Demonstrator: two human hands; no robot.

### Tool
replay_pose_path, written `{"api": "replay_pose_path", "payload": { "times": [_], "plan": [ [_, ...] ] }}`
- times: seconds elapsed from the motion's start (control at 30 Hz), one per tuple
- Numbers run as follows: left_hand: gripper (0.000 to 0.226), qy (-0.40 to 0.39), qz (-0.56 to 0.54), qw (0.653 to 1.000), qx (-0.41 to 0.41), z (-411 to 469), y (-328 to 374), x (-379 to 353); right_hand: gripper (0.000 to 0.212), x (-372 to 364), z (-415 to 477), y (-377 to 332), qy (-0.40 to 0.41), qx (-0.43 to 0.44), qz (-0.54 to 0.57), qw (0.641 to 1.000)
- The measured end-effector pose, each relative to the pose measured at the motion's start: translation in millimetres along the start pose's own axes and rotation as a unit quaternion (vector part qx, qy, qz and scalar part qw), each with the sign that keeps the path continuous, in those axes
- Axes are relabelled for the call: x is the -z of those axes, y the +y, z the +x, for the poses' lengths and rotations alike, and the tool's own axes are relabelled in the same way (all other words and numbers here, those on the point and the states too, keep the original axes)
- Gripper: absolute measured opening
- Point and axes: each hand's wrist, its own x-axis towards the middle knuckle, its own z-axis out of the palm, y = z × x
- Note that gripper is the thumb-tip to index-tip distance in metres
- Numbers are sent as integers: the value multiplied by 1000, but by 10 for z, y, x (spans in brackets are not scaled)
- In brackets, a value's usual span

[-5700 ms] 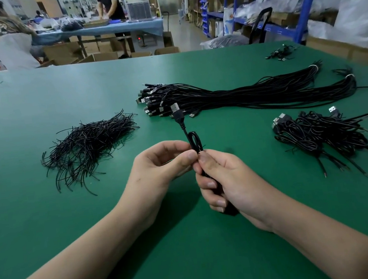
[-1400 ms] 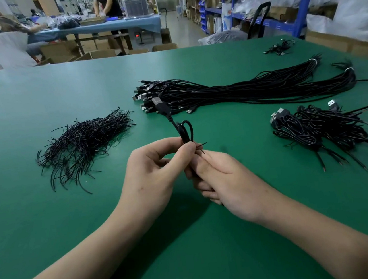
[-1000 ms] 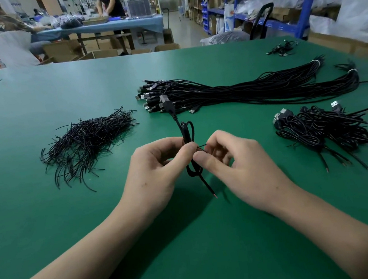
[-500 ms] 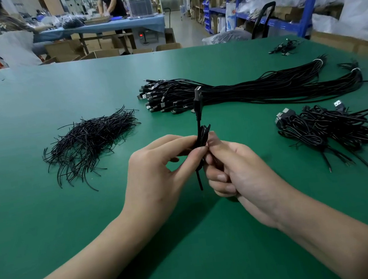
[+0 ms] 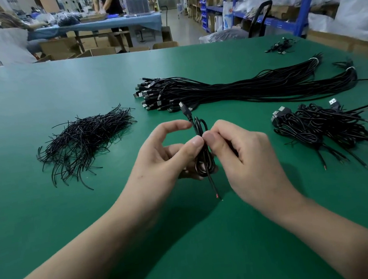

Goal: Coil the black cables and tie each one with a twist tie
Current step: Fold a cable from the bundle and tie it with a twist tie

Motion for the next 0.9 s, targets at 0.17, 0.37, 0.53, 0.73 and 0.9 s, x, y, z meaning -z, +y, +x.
{"api": "replay_pose_path", "payload": {
  "times": [0.17,0.37,0.53,0.73,0.9],
  "plan": [
    [44,-29,167,978,-120,-26,-24,61,42,-40,28,69,-45,-124,152,980],
    [14,34,336,926,-168,-3,-14,133,44,-76,11,53,-80,-147,150,974],
    [25,-3,261,961,-96,10,-13,124,37,-13,-27,-22,-35,-56,93,993],
    [32,-86,63,994,-1,-2,46,29,40,36,-28,-62,29,42,10,999],
    [28,-116,-59,986,106,-37,95,23,38,71,-18,-49,33,111,-65,991]
  ]
}}
